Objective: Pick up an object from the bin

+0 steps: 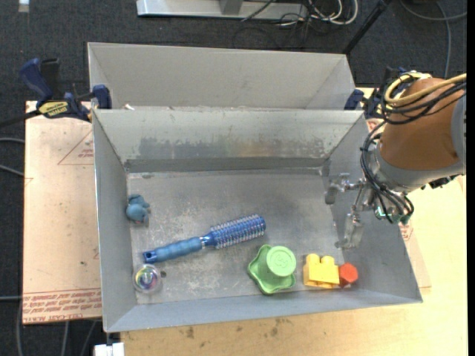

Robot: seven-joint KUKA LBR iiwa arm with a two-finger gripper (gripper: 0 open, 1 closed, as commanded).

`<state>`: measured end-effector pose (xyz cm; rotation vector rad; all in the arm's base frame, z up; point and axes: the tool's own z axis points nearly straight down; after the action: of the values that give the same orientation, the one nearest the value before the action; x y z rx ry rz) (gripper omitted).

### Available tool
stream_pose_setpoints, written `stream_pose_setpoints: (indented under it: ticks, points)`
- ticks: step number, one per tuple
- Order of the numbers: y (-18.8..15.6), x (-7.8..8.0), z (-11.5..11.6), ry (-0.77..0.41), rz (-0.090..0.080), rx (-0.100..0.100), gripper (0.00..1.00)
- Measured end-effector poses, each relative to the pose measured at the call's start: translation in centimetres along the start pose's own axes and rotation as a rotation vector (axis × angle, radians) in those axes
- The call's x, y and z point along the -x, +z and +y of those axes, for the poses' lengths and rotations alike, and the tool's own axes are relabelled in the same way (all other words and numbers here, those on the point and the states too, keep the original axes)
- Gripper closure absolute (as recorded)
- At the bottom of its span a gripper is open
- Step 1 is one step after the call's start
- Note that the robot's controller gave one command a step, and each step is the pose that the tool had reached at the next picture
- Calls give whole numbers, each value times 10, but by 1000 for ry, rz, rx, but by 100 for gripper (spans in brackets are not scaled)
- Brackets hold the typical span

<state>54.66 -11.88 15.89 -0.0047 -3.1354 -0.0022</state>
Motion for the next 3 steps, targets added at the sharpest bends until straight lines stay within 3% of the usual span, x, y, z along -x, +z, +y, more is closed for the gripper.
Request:
stream_pose_setpoints:
  ticks: [1, 2, 3]
  points:
    - [44, -66, 21, -41, 4, 2, 0]
    - [86, -58, 23, -388, -29, -6, 0]
    - [88, -62, 22, -389, -16, -4, 100]
